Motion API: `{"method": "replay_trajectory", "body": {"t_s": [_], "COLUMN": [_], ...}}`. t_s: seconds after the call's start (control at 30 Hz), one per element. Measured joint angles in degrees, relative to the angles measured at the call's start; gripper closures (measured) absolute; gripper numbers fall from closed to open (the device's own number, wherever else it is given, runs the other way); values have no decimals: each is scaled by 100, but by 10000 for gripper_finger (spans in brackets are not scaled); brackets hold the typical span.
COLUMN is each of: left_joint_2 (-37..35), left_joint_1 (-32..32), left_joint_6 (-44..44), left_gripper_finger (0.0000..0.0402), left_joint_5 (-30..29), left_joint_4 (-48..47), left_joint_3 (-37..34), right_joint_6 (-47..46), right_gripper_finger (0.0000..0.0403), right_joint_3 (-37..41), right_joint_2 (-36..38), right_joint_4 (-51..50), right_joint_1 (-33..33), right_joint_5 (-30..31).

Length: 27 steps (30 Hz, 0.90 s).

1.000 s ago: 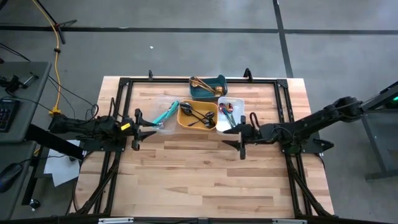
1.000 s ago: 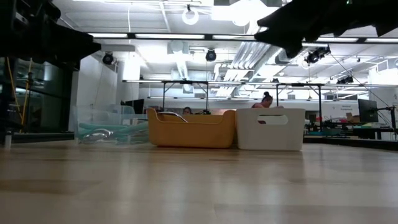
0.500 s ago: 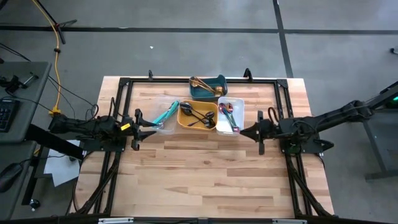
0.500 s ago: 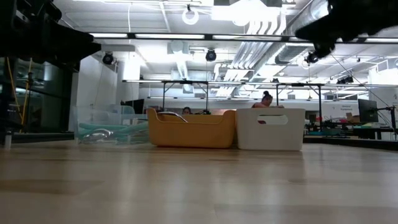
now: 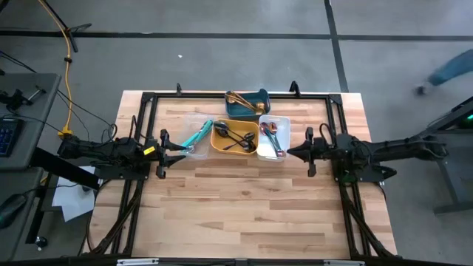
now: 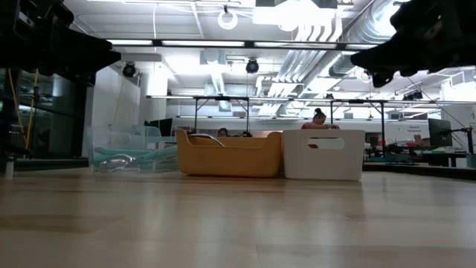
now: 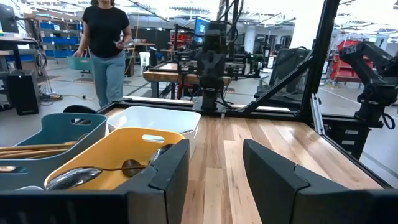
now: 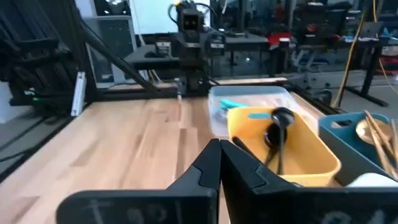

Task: Sort silverware by color (type)
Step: Return to Home Position

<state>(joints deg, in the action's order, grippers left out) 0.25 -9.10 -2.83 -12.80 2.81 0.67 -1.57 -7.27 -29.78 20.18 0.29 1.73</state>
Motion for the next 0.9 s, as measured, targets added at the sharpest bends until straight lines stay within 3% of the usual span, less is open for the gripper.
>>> {"method": "replay_trajectory", "body": {"t_s": [0.17, 0.37, 0.7, 0.9], "left_joint_2": [0, 0, 0, 0], "left_joint_1": [0, 0, 0, 0], "left_joint_6": [0, 1, 2, 2], "left_gripper_finger": [257, 257, 257, 257], "left_joint_5": [0, 0, 0, 0], "left_joint_4": [0, 0, 0, 0], "left_joint_3": [0, 1, 2, 2], "right_joint_6": [61, 103, 851, 95], "right_gripper_finger": [402, 402, 403, 403], "right_joint_3": [61, 670, 669, 671], "right_joint_2": [105, 563, 1409, 1441], "right_joint_4": [-142, 279, -459, -515], "right_joint_1": [-489, -345, -81, -83], "right_joint_5": [-870, -818, -881, -863]}}
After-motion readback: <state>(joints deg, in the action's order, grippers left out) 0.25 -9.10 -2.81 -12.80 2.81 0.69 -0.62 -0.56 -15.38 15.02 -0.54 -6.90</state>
